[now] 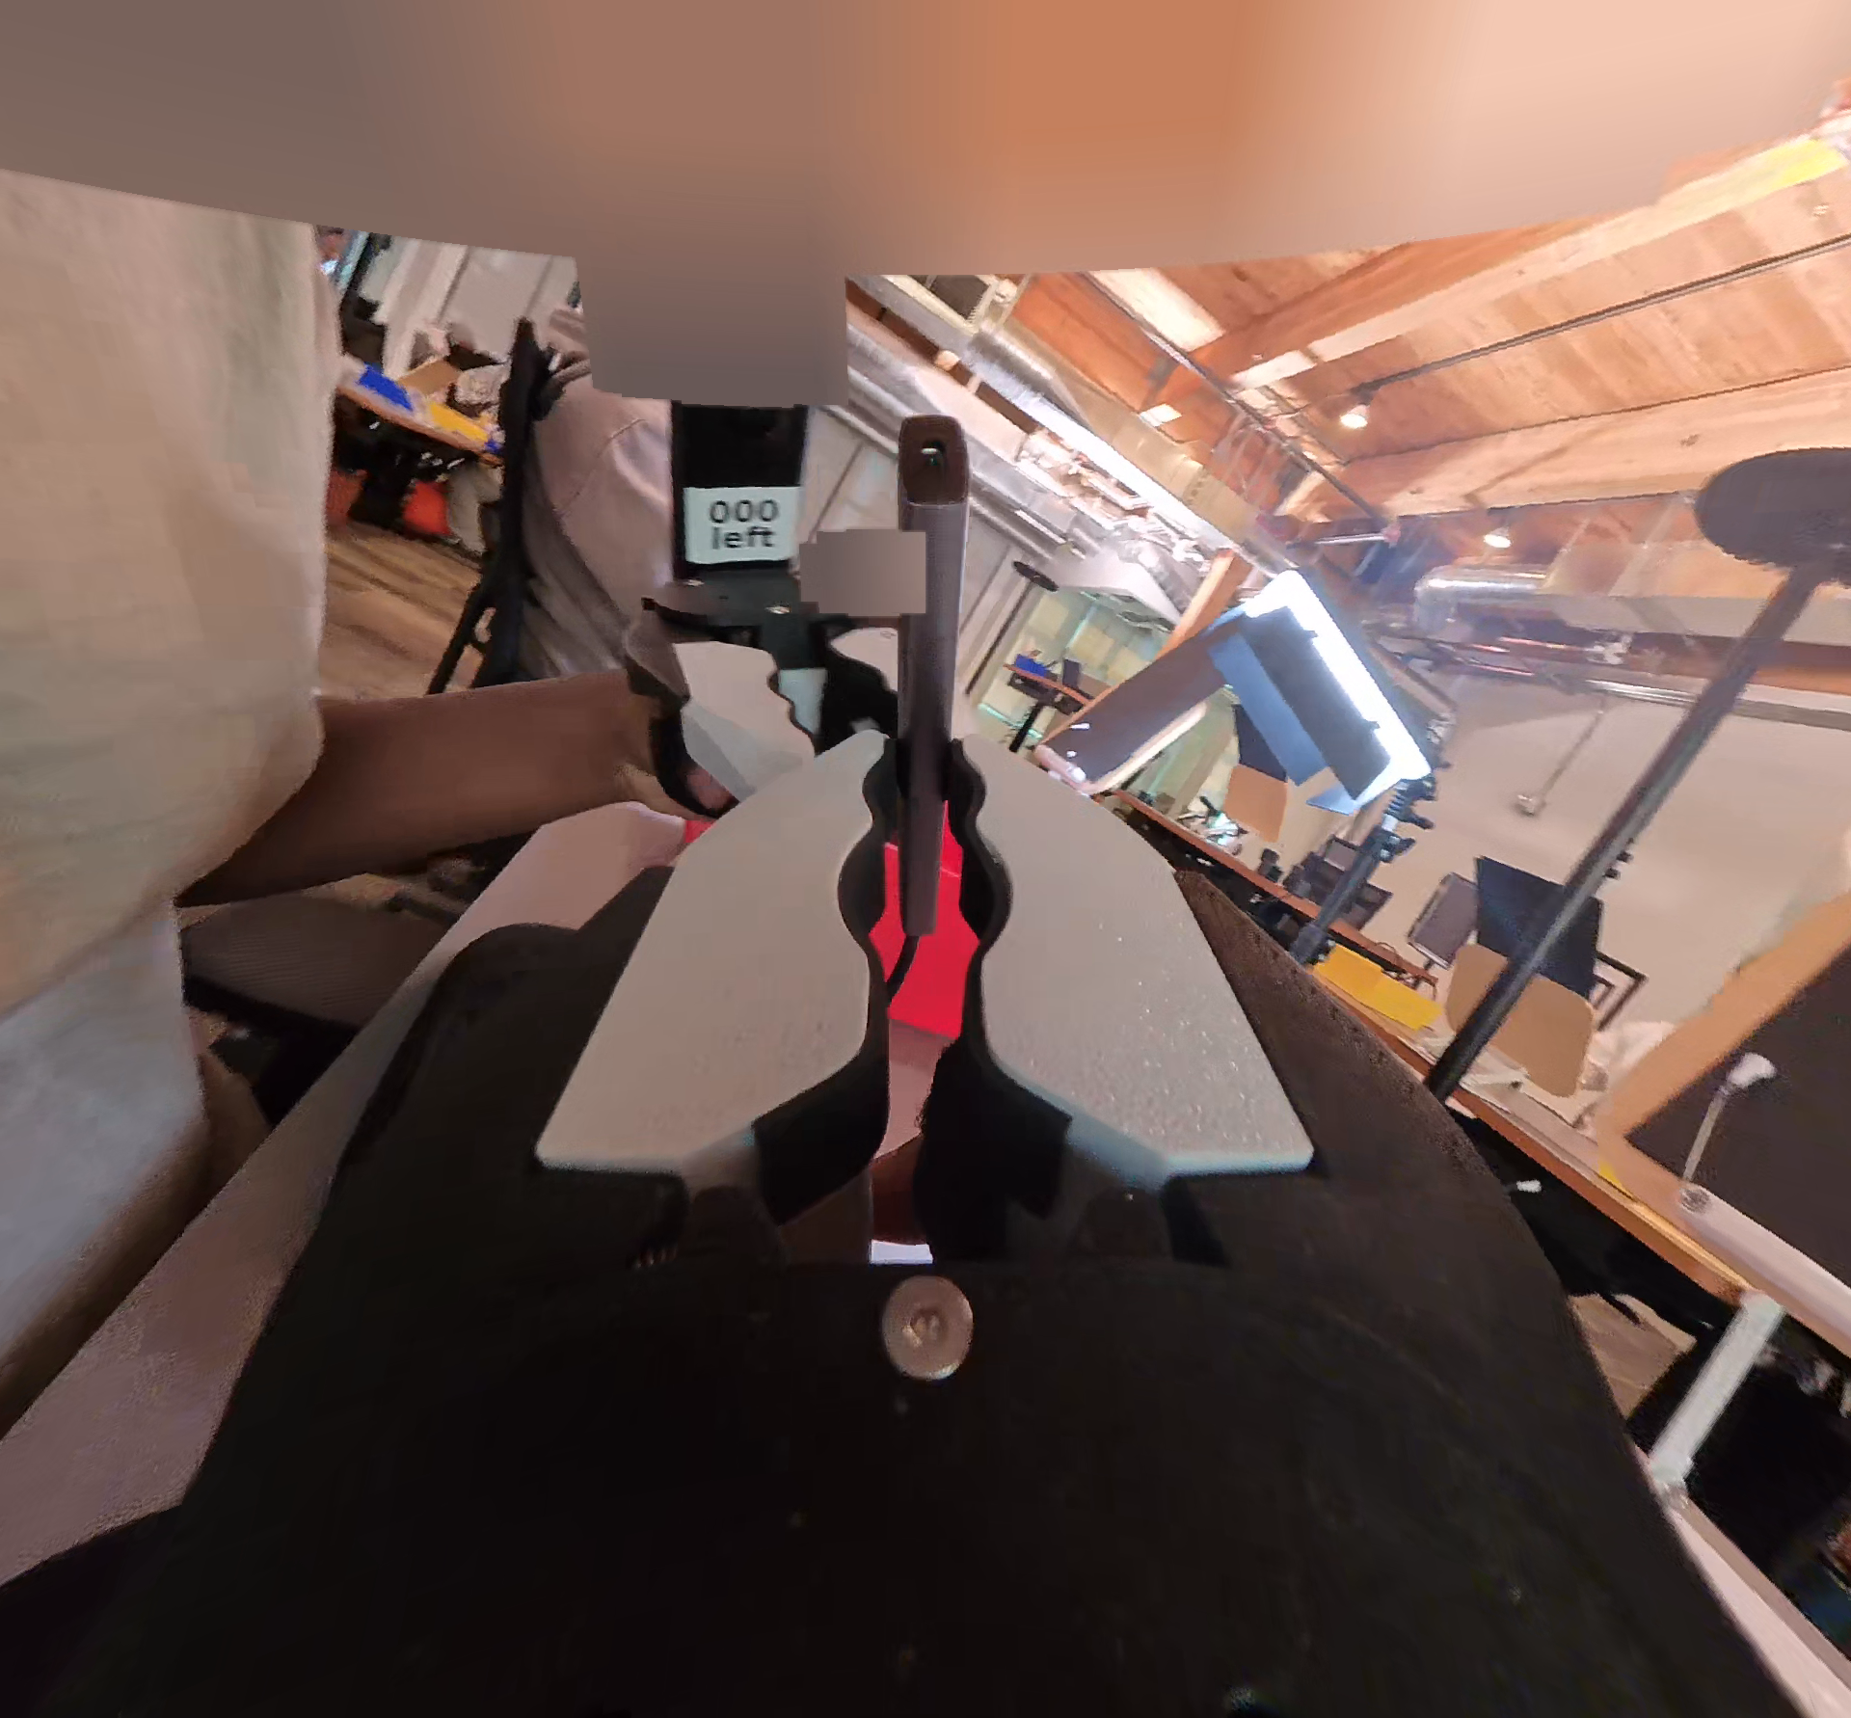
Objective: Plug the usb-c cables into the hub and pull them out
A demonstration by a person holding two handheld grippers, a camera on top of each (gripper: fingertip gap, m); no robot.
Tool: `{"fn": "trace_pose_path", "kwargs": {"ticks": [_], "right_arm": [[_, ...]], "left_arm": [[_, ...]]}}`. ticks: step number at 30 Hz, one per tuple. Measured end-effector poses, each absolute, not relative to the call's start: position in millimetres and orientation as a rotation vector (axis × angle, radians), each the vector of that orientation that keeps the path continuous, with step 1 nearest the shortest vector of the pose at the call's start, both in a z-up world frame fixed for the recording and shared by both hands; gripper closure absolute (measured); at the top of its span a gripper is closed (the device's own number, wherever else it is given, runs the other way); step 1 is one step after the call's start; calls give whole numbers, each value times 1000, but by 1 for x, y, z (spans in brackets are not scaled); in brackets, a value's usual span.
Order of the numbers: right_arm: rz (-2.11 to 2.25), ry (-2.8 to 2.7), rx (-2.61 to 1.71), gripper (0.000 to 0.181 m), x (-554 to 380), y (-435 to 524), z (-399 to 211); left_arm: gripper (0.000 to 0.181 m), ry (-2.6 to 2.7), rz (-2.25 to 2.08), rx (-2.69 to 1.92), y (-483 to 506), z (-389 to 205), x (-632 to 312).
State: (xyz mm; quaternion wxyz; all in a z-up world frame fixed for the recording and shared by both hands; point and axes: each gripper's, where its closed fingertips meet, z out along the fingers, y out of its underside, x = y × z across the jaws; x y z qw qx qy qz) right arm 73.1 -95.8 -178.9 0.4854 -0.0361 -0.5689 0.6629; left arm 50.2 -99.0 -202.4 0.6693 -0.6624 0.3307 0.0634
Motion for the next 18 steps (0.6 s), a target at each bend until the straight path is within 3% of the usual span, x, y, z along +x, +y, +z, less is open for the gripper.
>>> {"fn": "trace_pose_path", "kwargs": {"ticks": [7, 12, 18], "right_arm": [[1622, -1293, -190, 172, 66, -75, -173], [1636, -1300, -197, 172, 66, -75, -175], [1622, -1334, -224, 172, 59, -76, -181]], "left_arm": [[150, 513, 617, -1837, -214, -178, -71], [152, 447, 692, -2445, -297, -226, -150], [161, 469, 669, -2655, -313, -259, -206]]}}
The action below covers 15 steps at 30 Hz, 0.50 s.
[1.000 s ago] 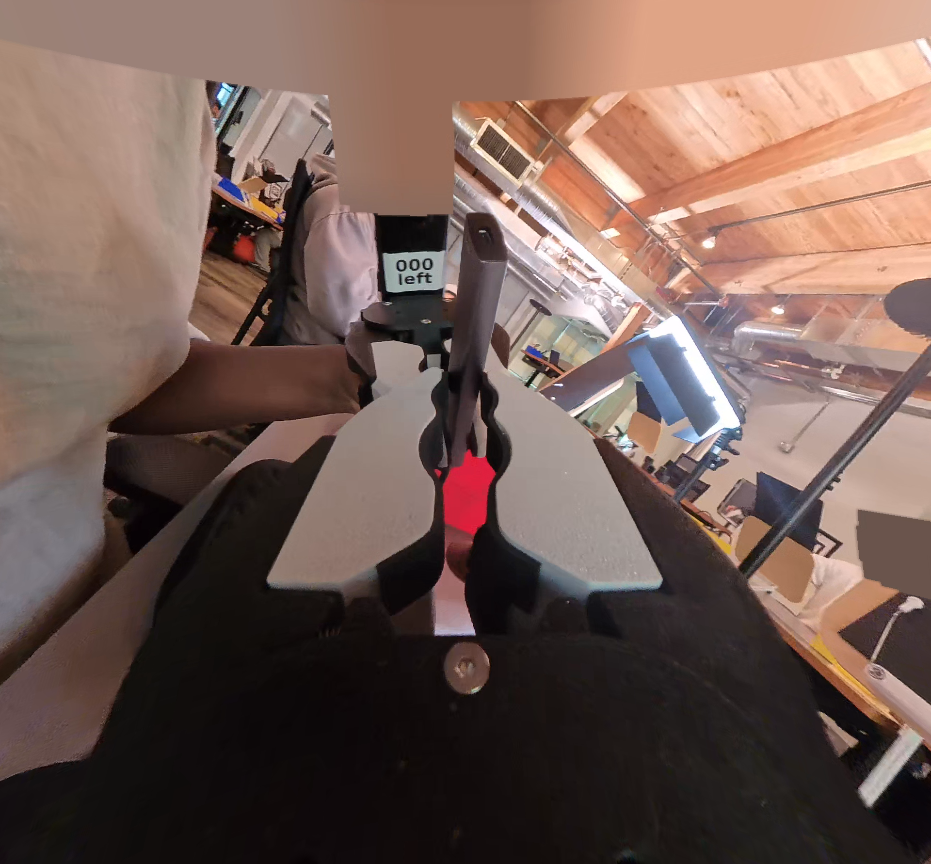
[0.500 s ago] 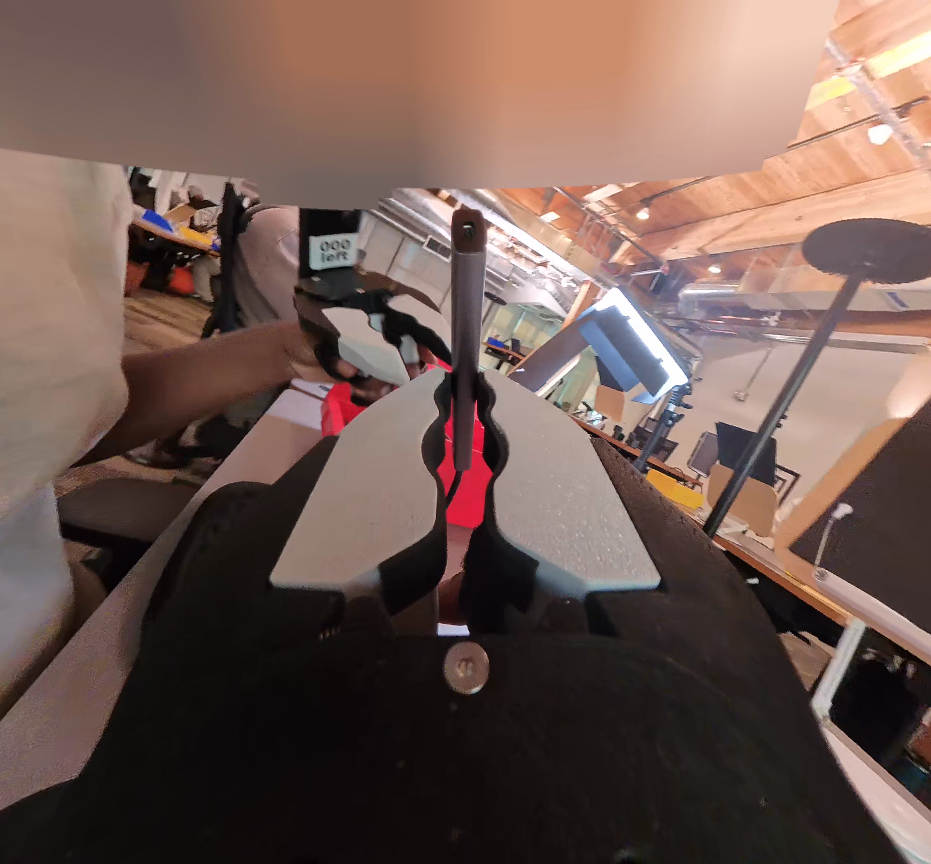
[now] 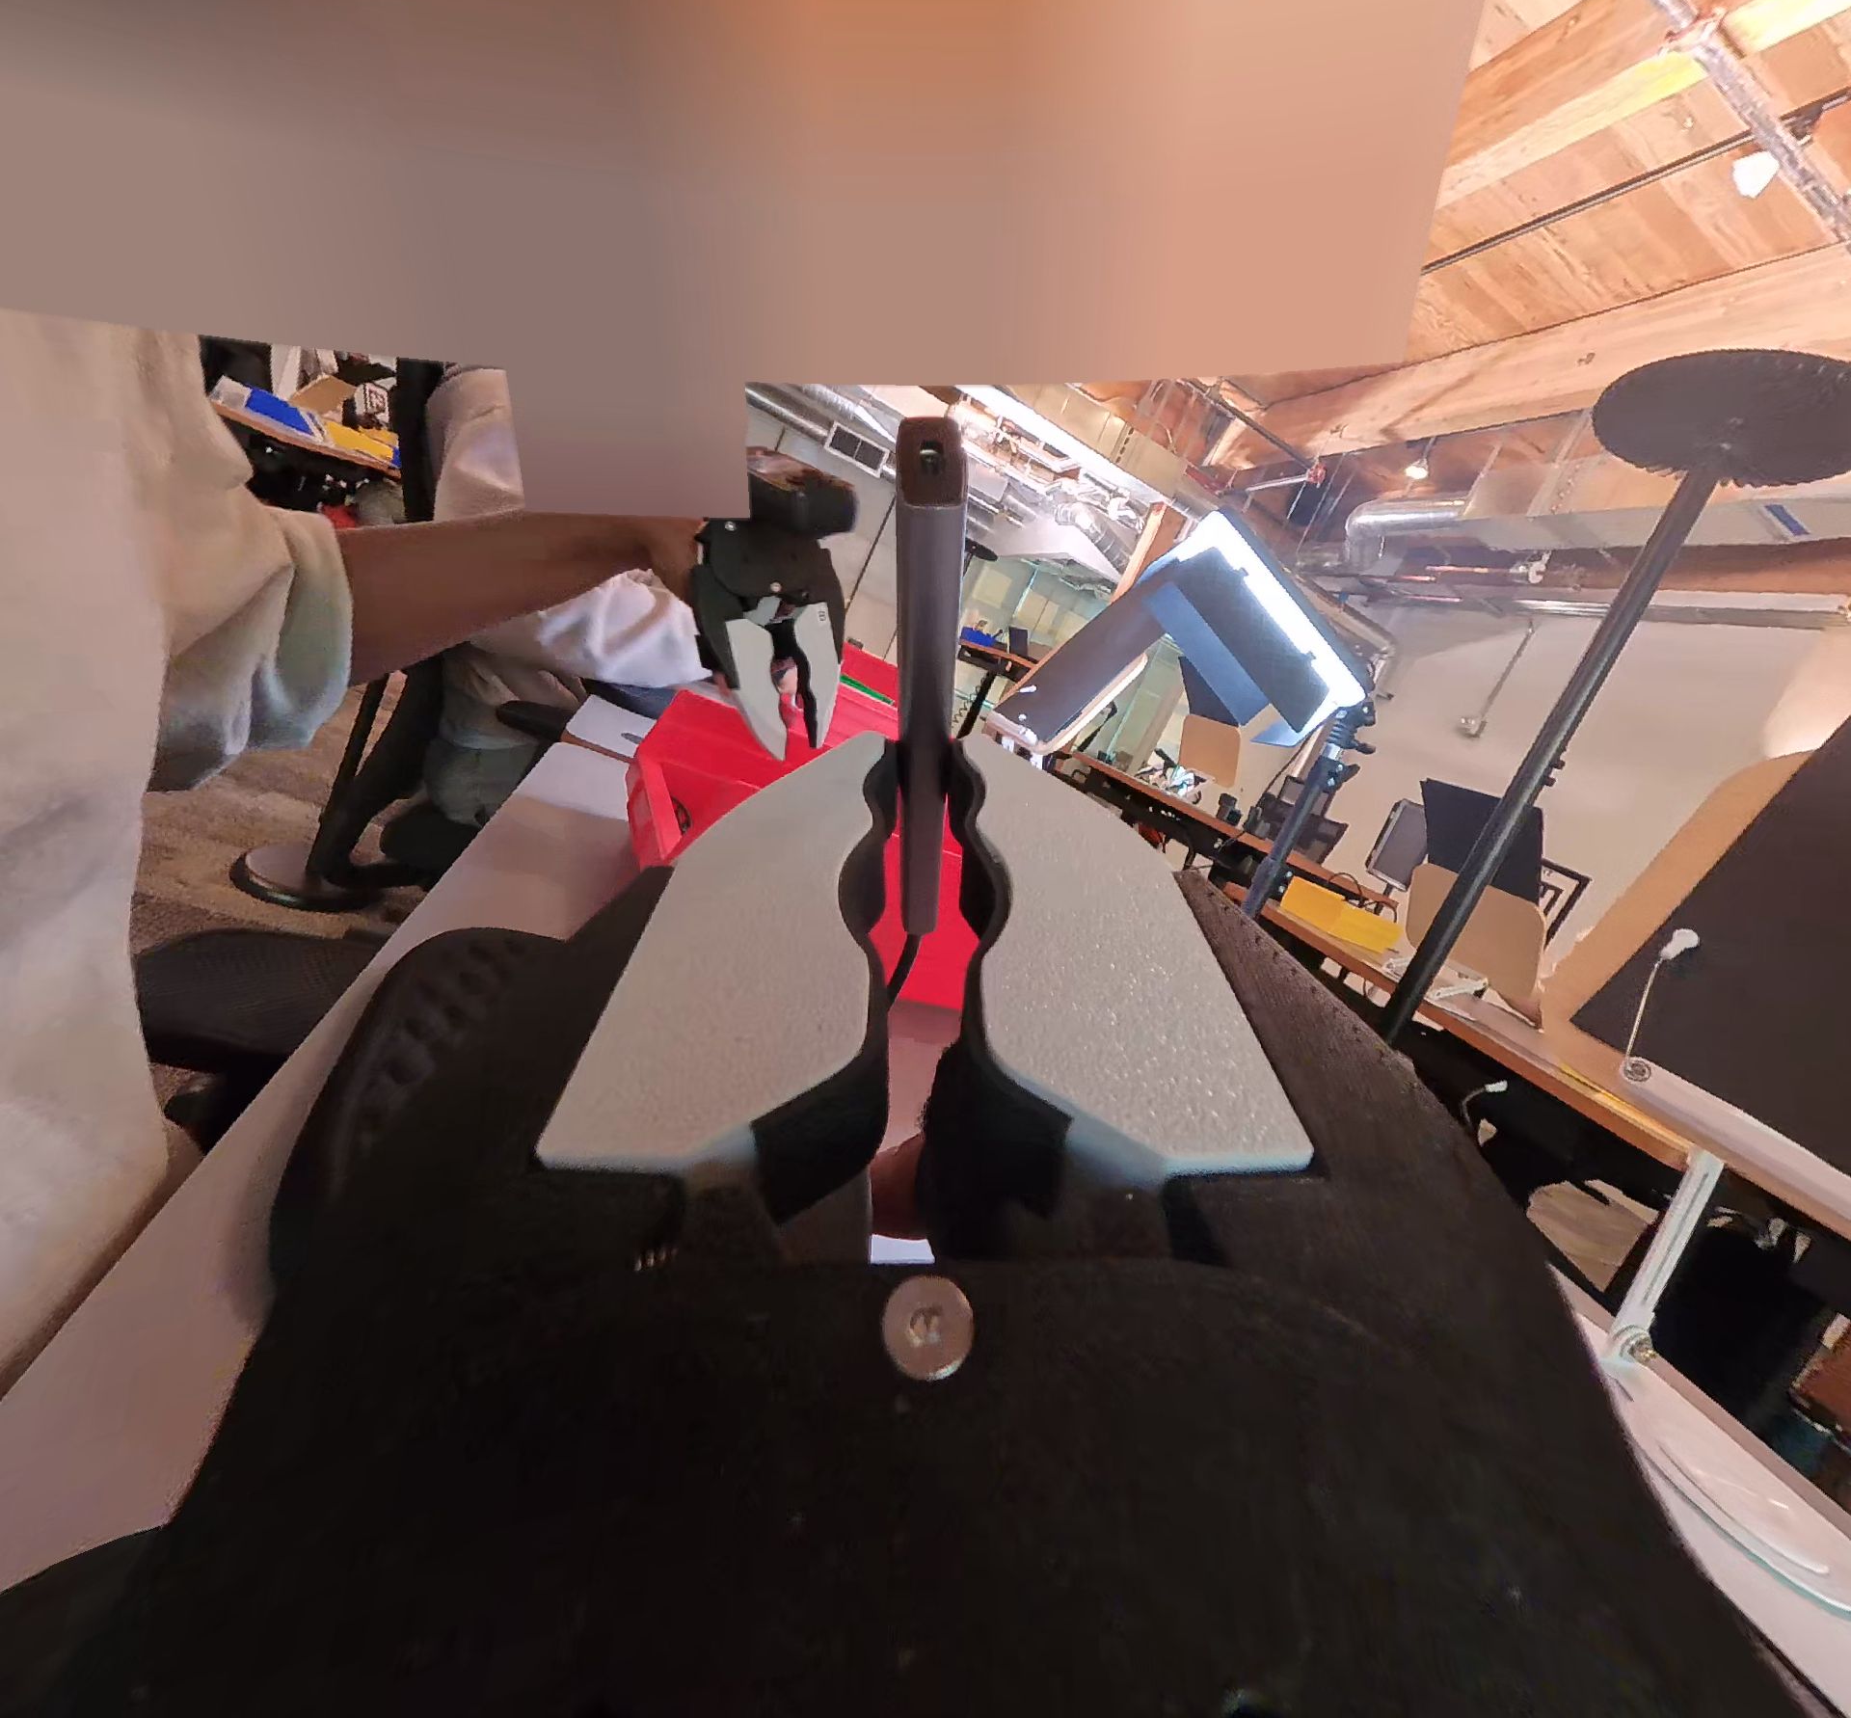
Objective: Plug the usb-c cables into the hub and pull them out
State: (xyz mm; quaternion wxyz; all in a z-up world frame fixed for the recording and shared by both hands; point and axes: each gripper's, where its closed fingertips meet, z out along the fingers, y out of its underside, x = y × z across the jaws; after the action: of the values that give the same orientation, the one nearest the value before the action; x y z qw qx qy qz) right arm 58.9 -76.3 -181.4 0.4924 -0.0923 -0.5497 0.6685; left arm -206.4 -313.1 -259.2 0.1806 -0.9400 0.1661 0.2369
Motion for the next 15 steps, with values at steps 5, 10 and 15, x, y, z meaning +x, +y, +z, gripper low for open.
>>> {"fn": "trace_pose_path", "kwargs": {"ticks": [5, 10, 15], "right_arm": [[1628, -1338, -248, 172, 55, -75, -184], [1587, -1367, -252, 172, 50, -76, -189], [1581, -1391, -246, 172, 48, -80, -192]], "left_arm": [[162, 569, 444, -2929, -336, -290, -218], [159, 656, 274, -3235, -366, -325, -219], [158, 671, 281, -3248, -364, -346, -223]]}}
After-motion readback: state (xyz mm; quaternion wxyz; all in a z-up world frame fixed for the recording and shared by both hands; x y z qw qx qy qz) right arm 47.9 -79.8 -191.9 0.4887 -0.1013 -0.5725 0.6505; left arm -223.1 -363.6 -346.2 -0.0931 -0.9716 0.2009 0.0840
